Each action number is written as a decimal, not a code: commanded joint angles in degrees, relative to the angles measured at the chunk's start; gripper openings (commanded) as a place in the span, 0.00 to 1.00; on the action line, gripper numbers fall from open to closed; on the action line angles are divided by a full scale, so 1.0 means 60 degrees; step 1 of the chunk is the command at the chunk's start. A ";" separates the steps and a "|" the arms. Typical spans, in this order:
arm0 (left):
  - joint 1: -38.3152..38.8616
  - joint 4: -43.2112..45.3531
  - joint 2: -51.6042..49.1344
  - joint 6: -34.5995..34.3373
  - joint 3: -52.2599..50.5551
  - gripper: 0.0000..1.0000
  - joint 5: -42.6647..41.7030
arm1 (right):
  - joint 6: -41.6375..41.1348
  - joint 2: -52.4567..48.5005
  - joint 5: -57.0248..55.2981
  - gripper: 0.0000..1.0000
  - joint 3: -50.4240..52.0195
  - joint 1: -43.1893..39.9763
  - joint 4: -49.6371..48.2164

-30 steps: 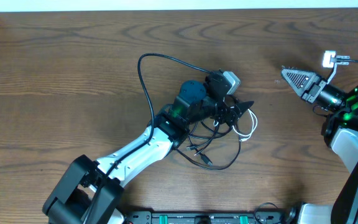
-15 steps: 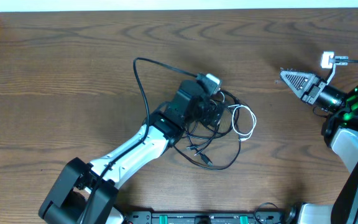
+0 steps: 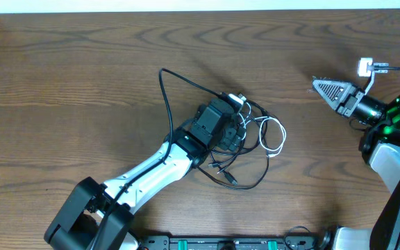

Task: Untangle cables

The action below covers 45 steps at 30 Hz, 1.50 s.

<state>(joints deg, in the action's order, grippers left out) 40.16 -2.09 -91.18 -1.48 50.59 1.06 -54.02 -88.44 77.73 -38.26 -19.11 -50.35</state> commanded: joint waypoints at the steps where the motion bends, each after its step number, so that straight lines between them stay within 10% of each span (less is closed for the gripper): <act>1: -0.0022 -0.0058 0.0390 0.0051 0.0106 0.91 0.1213 | -0.0022 0.0029 0.0291 0.01 -0.0033 0.0514 0.0015; 8: -0.0321 -0.0200 0.1719 0.0062 0.0106 0.91 0.1566 | 0.0648 0.0029 -0.0237 0.04 -0.0033 0.2350 0.0685; 19: -0.1843 -0.1475 0.2903 0.0044 0.0106 0.91 0.2193 | 0.4987 0.0029 -0.3388 0.42 -0.0033 0.5195 0.6608; 45: -0.2495 -0.2153 0.2907 -0.0237 0.0106 0.91 0.2153 | 0.6375 0.0029 -0.4794 0.46 -0.0033 0.5635 0.9592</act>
<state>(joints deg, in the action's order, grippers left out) 25.39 -14.92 -74.24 -1.96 50.61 13.45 -18.33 -88.44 50.35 -38.24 14.44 6.74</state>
